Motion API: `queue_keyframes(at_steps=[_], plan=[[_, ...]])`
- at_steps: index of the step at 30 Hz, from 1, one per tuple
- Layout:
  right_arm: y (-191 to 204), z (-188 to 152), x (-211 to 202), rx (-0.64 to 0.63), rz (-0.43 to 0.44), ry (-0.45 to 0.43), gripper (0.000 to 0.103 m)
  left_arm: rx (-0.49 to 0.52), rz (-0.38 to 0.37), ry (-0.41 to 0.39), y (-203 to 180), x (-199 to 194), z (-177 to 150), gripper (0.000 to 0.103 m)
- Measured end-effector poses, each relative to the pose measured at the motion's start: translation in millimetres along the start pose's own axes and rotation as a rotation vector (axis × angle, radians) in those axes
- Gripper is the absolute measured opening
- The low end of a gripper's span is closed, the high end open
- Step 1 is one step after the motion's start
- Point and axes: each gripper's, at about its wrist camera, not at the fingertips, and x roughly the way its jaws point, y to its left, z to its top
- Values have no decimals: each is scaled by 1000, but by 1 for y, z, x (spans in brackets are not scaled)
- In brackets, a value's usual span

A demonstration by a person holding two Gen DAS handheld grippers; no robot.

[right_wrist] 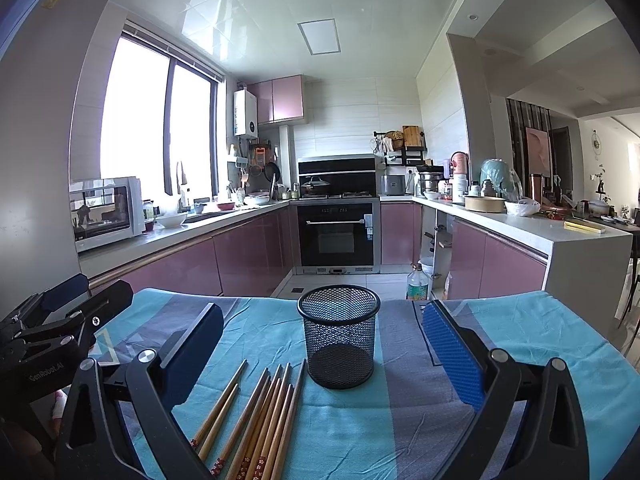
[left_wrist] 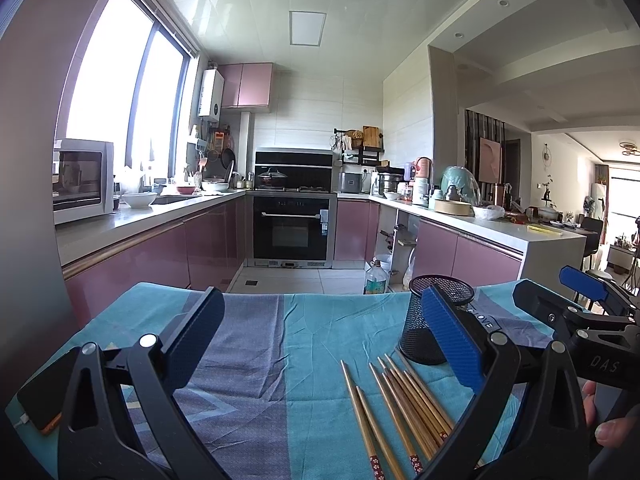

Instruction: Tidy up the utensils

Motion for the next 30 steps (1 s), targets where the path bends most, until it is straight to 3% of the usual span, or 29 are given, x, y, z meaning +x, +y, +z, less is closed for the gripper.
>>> queue_keyframes(at_steps=[12, 17, 24, 30], plan=[[-3, -1, 5, 6, 22, 17, 97, 6, -4, 25, 0, 4, 0, 97], [-2, -6, 15, 5, 69, 79, 97, 8, -12, 59, 0, 10, -1, 97], [0, -29, 46, -18, 138, 309, 96, 41, -55, 214, 4, 35, -14, 97], [11, -51, 66, -65, 195, 474, 73, 80, -100, 374, 7, 60, -35, 94]])
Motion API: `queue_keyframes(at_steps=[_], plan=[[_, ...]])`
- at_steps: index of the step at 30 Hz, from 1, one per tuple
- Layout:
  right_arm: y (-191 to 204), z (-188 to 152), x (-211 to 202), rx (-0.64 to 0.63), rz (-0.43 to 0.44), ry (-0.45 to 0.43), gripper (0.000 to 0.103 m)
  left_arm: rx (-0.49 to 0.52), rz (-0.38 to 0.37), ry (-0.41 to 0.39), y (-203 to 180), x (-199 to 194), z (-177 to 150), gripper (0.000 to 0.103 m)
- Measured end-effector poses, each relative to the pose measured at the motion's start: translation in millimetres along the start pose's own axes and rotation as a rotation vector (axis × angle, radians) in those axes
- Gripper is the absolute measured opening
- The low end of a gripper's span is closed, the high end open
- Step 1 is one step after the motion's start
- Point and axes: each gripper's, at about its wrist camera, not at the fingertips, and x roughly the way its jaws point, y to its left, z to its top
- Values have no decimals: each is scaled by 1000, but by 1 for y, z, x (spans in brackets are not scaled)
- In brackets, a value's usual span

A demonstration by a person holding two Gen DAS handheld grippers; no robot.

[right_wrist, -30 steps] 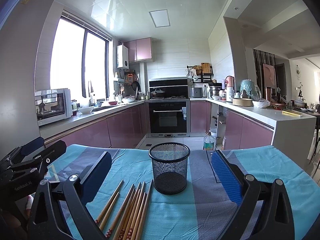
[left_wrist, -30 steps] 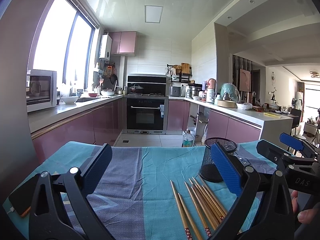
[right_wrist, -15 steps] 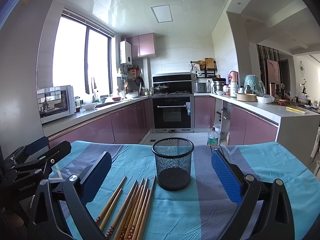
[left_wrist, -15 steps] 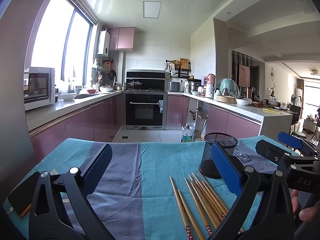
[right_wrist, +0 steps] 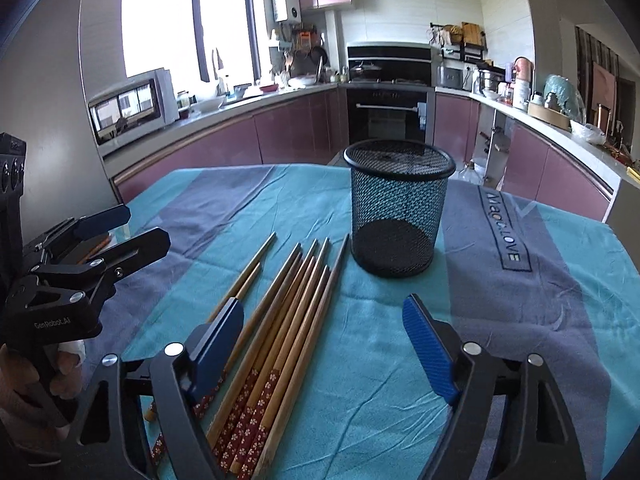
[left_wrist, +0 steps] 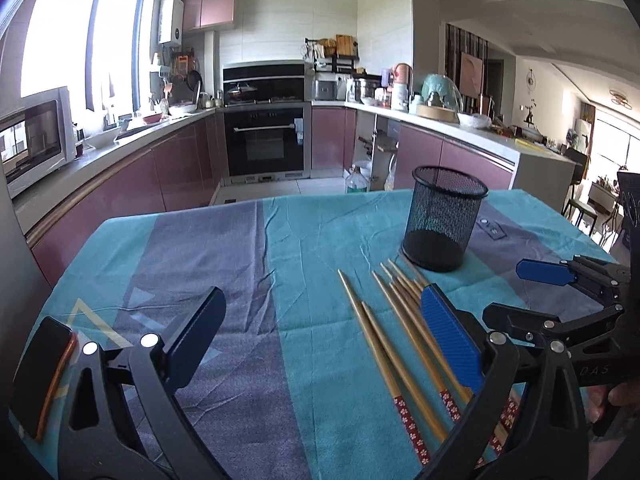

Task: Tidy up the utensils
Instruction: 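Lower the left tool onto a wooden chopstick and close it while the right tool grasps another chopstick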

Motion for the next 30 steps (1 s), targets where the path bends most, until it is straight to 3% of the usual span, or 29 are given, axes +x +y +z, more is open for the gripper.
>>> queue_keyframes(at_steps=[3, 5, 11, 16, 20, 25, 30], plan=[[0, -2, 10, -2, 15, 61, 62, 25, -34, 59, -1, 15, -5, 88], [-3, -3, 16, 3, 25, 97, 49, 38, -63, 96, -3, 26, -9, 82], [-8, -4, 31, 33, 43, 165, 33, 90, -121, 219, -16, 48, -17, 67], [-13, -6, 38, 56, 57, 201, 30, 115, -149, 295, -22, 65, -23, 58], [-14, -6, 39, 50, 56, 213, 28, 91, -200, 332, -19, 74, -24, 45], [-12, -3, 42, 30, 48, 223, 28, 71, -238, 360, -12, 82, -24, 40], [-7, 3, 53, -9, 14, 247, 25, 102, -218, 378, -17, 89, -21, 39]])
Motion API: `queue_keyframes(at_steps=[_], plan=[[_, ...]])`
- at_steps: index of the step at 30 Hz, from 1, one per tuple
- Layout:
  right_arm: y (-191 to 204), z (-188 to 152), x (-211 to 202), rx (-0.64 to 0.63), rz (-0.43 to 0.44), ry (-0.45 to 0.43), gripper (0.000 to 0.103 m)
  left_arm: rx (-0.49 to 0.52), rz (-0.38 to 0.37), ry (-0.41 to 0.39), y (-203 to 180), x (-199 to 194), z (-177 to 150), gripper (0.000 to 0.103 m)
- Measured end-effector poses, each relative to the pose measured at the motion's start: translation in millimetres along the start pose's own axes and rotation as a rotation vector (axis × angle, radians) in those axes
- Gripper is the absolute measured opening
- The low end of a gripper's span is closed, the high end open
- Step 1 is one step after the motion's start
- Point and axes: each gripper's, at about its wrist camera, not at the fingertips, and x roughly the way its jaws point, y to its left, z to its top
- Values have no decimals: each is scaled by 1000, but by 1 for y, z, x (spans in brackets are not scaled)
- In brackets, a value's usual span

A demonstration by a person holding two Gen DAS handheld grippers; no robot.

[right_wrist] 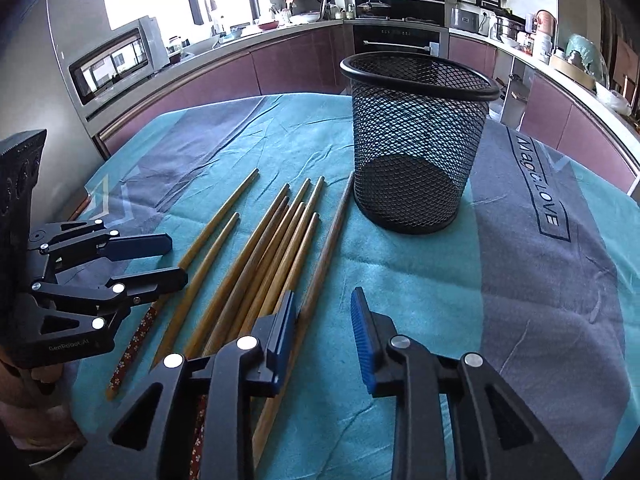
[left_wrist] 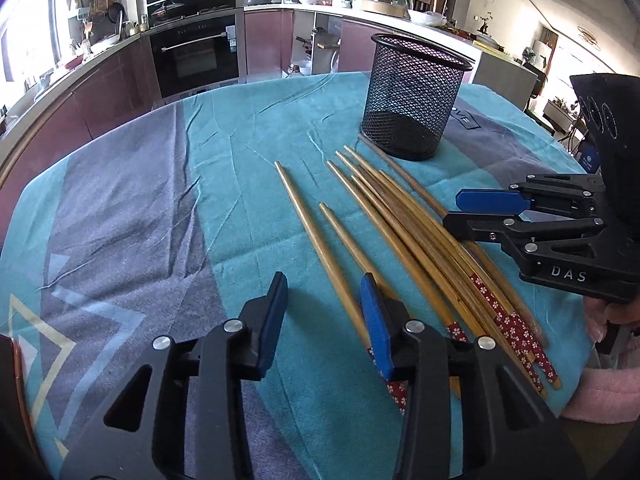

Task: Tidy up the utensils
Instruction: 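Lower the left tool onto a wooden chopstick and close it while the right tool grasps another chopstick, then lift the held chopstick upright with the left tool while the right tool lifts its chopstick too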

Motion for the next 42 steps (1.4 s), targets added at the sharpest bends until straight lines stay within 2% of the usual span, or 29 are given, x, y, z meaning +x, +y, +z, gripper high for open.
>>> queue_keyframes(at_steps=[3, 6, 8, 11, 19, 27, 34, 38, 42], plan=[[8, 6, 6, -44, -37, 2, 24, 8, 15, 8, 0, 5, 6, 36], [8, 12, 12, -45, -29, 2, 17, -1, 42, 9, 0, 8, 11, 27], [7, 15, 13, -37, -12, 3, 10, -28, 46, 9, 3, 9, 14, 15], [5, 18, 14, -17, 11, 1, 6, -71, 44, 6, 7, 9, 17, 9], [-4, 21, -10, 28, 91, -67, 5, -120, 30, -25, 16, -6, 14, 8], [-12, 37, -63, 29, 182, -217, 5, -126, -118, -153, 22, -61, 39, 8], [-27, 54, -103, 43, 195, -350, 5, -86, -228, -281, 9, -111, 76, 7], [-38, 66, -119, 40, 198, -406, 5, -89, -269, -347, 2, -131, 102, 7], [-45, 85, -133, 21, 174, -458, 5, -97, -274, -424, -6, -146, 131, 7]])
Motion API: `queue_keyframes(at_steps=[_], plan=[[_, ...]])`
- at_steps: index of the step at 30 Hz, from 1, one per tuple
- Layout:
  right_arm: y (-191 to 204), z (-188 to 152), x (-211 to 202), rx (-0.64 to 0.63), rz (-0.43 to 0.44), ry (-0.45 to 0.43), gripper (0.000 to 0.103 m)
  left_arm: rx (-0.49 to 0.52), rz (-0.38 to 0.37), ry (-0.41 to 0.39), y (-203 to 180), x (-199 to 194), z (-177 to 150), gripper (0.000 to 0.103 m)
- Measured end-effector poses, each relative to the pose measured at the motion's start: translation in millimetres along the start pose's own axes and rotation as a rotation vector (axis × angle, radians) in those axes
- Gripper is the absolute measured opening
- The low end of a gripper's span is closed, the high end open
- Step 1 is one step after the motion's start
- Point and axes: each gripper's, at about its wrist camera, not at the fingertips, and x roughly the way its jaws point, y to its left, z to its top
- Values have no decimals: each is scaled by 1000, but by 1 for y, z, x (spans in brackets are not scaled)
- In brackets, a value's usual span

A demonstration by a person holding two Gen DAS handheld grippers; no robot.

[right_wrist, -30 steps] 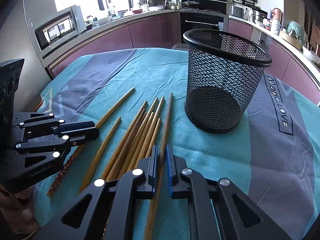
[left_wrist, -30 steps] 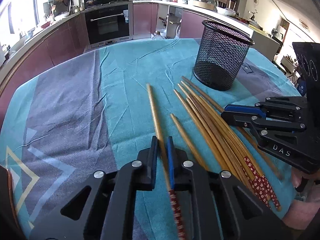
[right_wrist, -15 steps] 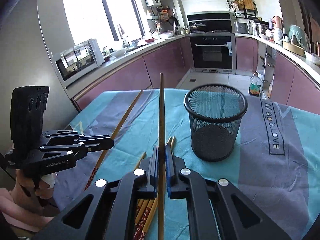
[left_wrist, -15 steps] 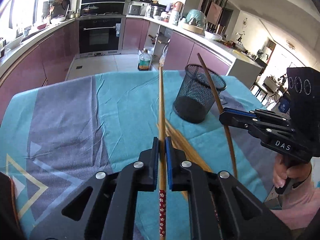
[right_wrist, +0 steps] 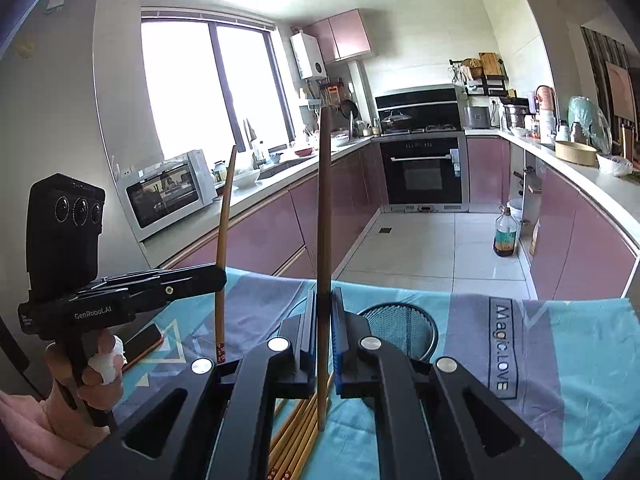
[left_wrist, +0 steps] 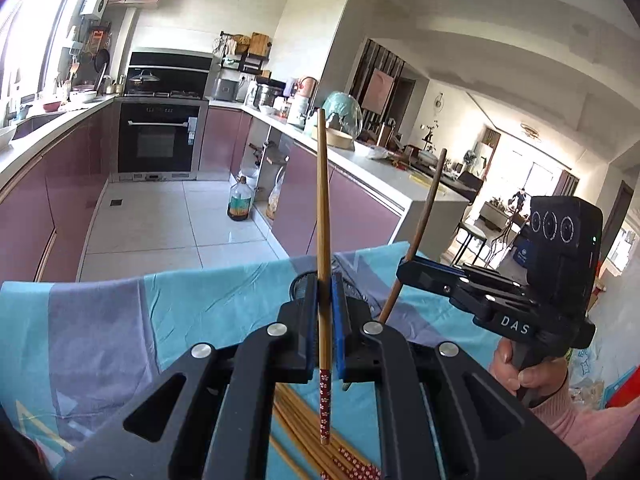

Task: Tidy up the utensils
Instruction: 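Lift the held chopstick upright with the left tool while the right tool lifts its chopstick too, then lower the left tool's chopstick into the black mesh cup and open it while the right tool does the same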

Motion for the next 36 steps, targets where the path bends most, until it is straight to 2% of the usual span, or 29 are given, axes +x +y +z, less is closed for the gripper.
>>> queue_keyframes(at_steps=[7, 14, 17, 25, 28, 34, 36], plan=[[-17, 33, 0, -30, -61, -64, 5, 1, 4, -106, -21, 24, 48, 7], [-43, 46, 15, -19, -115, -69, 5, -8, 21, -132, -26, 71, 66, 7], [-53, 42, 29, -19, -145, -42, 5, -9, 41, -108, -26, 97, 62, 7], [-67, 17, 77, 7, -127, 163, 5, -5, 93, 38, -12, 157, 25, 8], [-67, 11, 87, 15, -134, 211, 5, -13, 104, 74, -4, 172, 12, 7], [-72, 12, 99, 46, -152, 238, 8, -4, 124, 106, 6, 185, 0, 10], [-73, 13, 98, 60, -163, 227, 9, 0, 130, 97, 7, 180, -4, 16]])
